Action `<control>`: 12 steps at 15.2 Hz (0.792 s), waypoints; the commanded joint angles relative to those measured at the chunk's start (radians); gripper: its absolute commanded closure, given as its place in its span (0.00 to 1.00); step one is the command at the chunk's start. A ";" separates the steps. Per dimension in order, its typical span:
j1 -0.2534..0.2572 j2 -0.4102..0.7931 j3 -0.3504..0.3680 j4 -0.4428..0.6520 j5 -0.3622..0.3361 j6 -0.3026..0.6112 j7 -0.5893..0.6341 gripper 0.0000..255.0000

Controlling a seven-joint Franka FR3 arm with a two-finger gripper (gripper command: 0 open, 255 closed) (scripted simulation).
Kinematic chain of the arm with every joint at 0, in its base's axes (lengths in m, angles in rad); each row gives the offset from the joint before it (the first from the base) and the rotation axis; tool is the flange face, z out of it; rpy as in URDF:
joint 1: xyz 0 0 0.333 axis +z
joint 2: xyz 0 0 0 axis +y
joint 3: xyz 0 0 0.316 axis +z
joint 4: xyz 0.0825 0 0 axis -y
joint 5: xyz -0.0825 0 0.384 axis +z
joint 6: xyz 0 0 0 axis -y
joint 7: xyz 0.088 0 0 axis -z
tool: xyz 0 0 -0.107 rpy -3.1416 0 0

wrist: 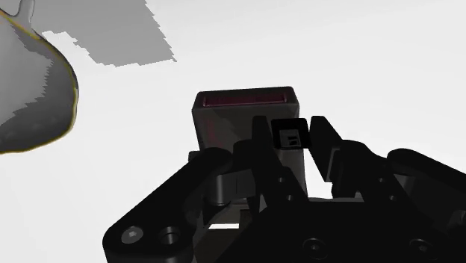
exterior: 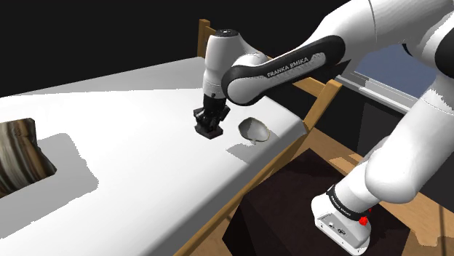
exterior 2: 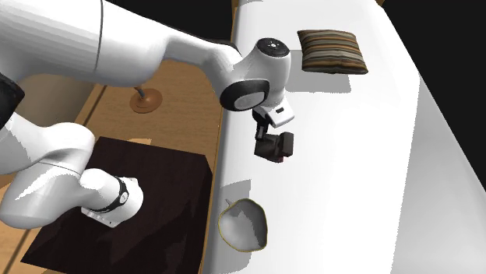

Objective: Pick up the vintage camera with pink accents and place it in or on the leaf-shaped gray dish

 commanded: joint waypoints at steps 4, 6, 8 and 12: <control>-0.060 -0.138 -0.036 -0.157 0.072 0.035 -0.139 1.00; -0.080 -0.188 -0.058 -0.211 0.096 0.044 -0.198 1.00; -0.098 -0.234 -0.084 -0.260 0.114 0.049 -0.256 1.00; -0.133 -0.317 -0.146 -0.346 0.137 0.055 -0.370 1.00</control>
